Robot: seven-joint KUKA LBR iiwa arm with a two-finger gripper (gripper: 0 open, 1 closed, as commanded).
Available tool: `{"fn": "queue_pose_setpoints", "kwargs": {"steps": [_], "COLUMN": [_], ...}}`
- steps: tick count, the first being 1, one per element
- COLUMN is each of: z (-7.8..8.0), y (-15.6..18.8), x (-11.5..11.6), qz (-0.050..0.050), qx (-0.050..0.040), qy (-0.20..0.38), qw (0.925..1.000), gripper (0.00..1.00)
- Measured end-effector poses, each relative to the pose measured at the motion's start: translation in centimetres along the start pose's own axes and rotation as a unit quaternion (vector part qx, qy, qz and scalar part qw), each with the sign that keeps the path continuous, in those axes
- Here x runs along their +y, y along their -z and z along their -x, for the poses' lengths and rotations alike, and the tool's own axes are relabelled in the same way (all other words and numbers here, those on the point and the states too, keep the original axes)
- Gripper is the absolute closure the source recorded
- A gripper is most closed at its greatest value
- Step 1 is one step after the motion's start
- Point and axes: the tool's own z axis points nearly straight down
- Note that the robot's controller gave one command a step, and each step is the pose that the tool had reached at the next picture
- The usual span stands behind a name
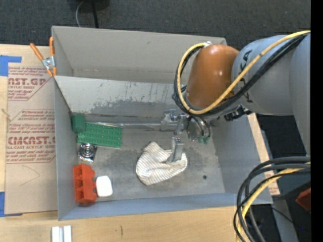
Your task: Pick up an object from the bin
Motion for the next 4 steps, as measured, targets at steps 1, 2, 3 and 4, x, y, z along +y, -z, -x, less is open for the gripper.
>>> {"fn": "queue_pose_setpoints", "kwargs": {"steps": [1,2,3,4], "z": [0.2,-3.2,-3.3,-3.3], "y": [0.5,-4.1,-6.4,-6.4], "x": [0.0,-0.2,0.6,0.6], "qz": [0.0,0.001,0.001,0.001], "qx": [-0.0037,-0.0054,-0.004,-0.004], "qy": [0.0,-0.015,-0.019,-0.019], "qw": [1.0,0.9999,0.9998,0.9998], "gripper": [0.0,0.0,1.0,1.0]}}
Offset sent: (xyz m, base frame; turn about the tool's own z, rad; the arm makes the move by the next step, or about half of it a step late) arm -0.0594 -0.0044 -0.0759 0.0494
